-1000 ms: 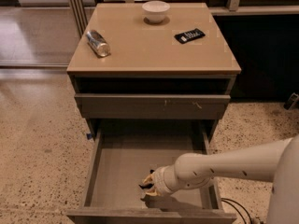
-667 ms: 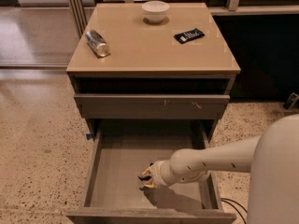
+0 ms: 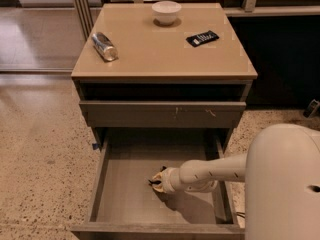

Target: Place rxbar chocolate into middle drawer

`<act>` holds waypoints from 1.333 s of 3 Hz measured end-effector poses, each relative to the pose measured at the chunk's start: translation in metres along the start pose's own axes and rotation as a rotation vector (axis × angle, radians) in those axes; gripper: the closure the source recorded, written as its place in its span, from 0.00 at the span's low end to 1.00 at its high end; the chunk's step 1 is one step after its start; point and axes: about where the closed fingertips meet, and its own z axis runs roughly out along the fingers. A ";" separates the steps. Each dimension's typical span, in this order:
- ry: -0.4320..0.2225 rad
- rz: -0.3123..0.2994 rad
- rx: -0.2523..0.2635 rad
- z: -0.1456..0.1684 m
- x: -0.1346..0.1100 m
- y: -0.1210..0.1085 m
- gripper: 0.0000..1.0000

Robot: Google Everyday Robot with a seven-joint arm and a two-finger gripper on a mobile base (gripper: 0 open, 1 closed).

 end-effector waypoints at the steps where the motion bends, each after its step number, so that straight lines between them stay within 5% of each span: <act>1: -0.003 0.014 0.001 0.005 0.002 -0.001 1.00; 4: -0.003 0.014 0.001 0.005 0.002 -0.001 0.36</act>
Offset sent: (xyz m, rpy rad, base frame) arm 0.0031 0.0012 -0.0051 0.0071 0.0068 -0.0098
